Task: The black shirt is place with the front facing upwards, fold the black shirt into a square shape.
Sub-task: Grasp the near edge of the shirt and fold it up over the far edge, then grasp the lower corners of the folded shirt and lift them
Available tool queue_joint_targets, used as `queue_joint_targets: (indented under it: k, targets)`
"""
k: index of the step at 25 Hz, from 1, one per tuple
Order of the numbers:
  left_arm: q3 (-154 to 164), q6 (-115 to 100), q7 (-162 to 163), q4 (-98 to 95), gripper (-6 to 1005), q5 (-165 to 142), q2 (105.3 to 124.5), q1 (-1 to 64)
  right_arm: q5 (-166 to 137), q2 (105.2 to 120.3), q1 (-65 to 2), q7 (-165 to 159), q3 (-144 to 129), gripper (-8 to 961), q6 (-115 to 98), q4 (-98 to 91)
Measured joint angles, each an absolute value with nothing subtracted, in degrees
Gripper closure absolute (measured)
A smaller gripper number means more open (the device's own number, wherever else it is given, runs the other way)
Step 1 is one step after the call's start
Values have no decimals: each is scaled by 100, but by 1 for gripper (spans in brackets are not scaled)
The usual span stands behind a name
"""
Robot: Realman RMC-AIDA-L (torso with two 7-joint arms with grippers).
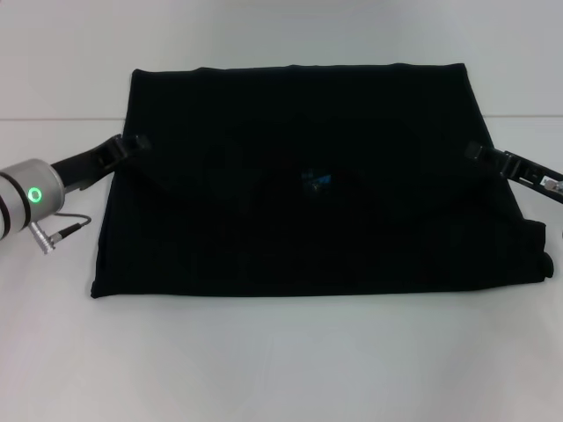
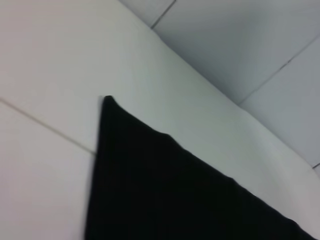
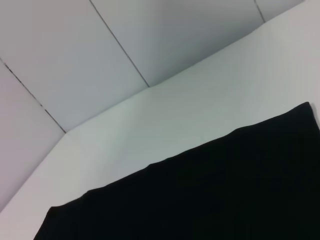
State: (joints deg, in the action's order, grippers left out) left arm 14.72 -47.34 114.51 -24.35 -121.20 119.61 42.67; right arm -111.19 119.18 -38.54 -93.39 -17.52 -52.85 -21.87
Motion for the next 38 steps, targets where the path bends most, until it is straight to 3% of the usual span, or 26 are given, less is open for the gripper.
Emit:
queue_joint_targets:
  k: [5,9,11,15,17,20,24,38]
  targets:
    - [1475,-4833,11382,-2429,608,-11955,11948,4065,-11125,11875,-3709,-9321,-1733,382,-5421,-2212]
    - [1484,-5504,11403,-2459,440,-11889,11789,3820,-11083,11835,-3487,-9159,-1722,275,-5924,-2337]
    - [1485,-6001,11401,-2467,356,-11889,11653,3686,-11116,11784,-3375,-8806,-1820,229,-6451,-2366]
    - [1698,-7169,11581,-2470,302,-11994,11279,3366,-11218,11723,-3182,-7854,-2335,136,-7562,-2367]
    - [1961,-7667,11863,-2487,275,-12022,11060,3211,-11236,11745,-3076,-7351,-2592,106,-7963,-2371]
    - [2118,-8279,11999,-2728,248,-12041,10901,3019,-11238,11851,-2952,-6715,-2836,83,-8286,-2344]
    - [2193,-8484,12001,-3163,248,-12344,10898,2891,-11241,11973,-2880,-6117,-3230,67,-8350,-2218]
    - [3027,-7191,11919,-3061,243,-12613,11210,2926,-11218,11988,-2880,-5940,-3303,70,-8137,-1914]
